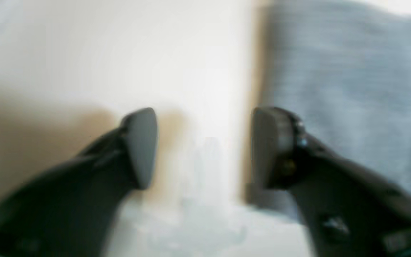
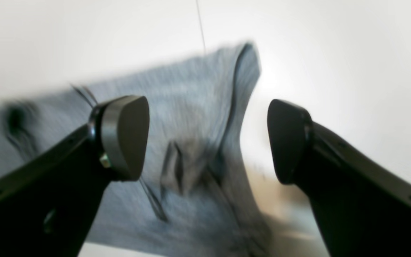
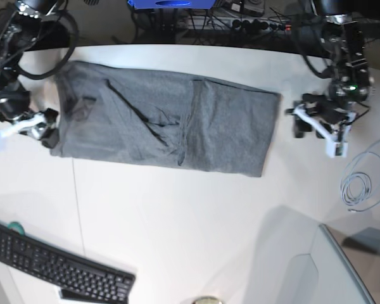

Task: Layout the t-shirt on the table in an organized manner, then fold the t-shirt properly
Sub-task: 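Release the strip and grasp both strip ends with both grippers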

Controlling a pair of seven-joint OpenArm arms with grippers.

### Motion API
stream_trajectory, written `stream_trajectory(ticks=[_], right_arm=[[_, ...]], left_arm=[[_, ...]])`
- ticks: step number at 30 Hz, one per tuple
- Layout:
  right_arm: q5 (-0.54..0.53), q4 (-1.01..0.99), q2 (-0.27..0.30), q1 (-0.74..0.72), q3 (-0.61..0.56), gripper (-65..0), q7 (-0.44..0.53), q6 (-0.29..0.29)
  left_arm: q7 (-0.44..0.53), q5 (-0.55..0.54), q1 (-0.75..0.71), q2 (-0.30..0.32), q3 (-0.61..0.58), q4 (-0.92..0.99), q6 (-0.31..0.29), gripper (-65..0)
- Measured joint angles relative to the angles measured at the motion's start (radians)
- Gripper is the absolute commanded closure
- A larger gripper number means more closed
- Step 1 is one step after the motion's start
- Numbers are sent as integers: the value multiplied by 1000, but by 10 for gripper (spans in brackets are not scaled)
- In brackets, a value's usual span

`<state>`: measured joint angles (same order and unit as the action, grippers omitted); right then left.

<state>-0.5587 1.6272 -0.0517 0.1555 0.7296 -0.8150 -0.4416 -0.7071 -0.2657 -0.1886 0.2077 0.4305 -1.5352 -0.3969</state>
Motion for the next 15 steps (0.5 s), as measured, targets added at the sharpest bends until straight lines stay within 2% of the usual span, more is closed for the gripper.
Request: stream_trajectory(ticks=[2, 3, 4, 6, 9, 11, 12, 15], right_arm=[[-51, -69, 41, -17, 32, -489, -46, 10], [-66, -107, 60, -27, 40, -489, -70, 10], [-63, -137, 72, -33, 41, -489, -85, 12], [-73, -211, 89, -46, 41, -489, -95, 11], [-81, -313, 96, -47, 32, -489, -103, 8], [-73, -349, 97, -46, 37, -489, -106, 7], [-74, -352, 99, -46, 36, -489, -103, -5], [-78, -359, 100, -53, 31, -489, -140, -93]], left_arm=[[6, 6, 6, 6, 89, 43, -92, -35], [8, 1, 13, 6, 131, 69, -144, 0], [2, 5, 21, 5, 161, 92, -179, 0], [7, 11, 48, -1, 219, 159, -202, 0], [8, 3, 63, 29, 236, 239, -270, 0], [63, 18, 64, 34, 239, 268, -285, 0], [104, 17, 63, 32, 238, 280, -286, 0], [189, 7, 66, 31, 214, 327, -292, 0]])
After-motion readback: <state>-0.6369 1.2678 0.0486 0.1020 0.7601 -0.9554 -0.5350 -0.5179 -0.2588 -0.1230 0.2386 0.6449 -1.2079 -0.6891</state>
